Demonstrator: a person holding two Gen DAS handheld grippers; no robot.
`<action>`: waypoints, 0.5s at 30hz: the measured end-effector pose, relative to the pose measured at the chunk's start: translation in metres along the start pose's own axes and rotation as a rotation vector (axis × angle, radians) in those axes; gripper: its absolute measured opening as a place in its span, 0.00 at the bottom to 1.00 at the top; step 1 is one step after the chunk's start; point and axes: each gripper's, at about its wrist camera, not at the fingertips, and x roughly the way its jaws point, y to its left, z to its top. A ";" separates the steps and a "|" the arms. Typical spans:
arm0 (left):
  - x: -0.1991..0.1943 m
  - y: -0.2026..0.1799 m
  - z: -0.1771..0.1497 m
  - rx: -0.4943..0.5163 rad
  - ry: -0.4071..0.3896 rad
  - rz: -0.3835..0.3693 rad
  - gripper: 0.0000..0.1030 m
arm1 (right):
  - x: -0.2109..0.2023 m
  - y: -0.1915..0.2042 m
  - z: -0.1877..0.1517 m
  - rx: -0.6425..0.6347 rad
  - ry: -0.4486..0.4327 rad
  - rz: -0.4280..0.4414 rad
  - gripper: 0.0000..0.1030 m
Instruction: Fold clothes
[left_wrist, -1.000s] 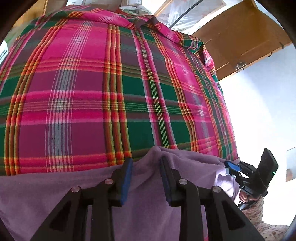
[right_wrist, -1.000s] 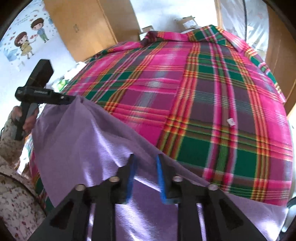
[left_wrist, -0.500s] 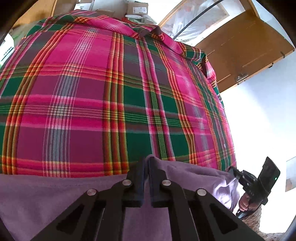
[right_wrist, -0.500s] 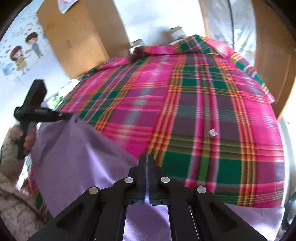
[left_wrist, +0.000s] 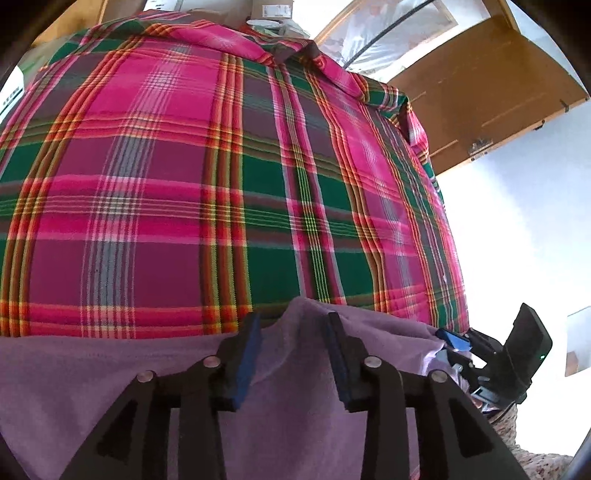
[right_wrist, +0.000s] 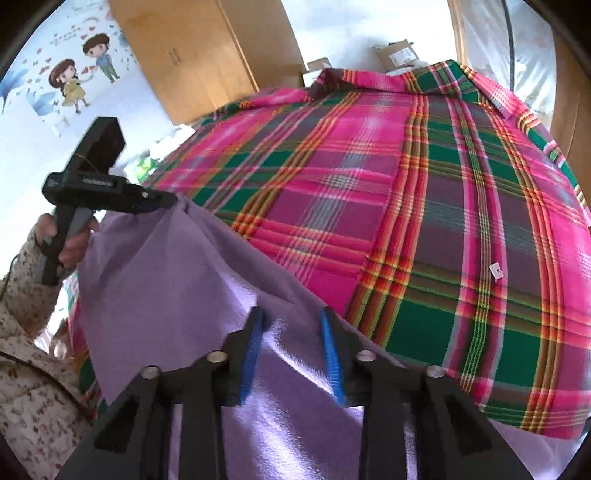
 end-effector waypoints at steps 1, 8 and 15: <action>0.001 0.000 0.001 0.002 0.002 0.002 0.37 | 0.000 0.000 0.000 -0.001 0.004 -0.008 0.19; 0.007 0.002 0.004 -0.013 -0.013 -0.025 0.16 | -0.001 0.003 0.000 -0.016 0.008 -0.033 0.03; 0.002 0.005 0.006 -0.032 -0.050 -0.039 0.12 | -0.010 -0.003 0.006 0.033 -0.041 -0.055 0.03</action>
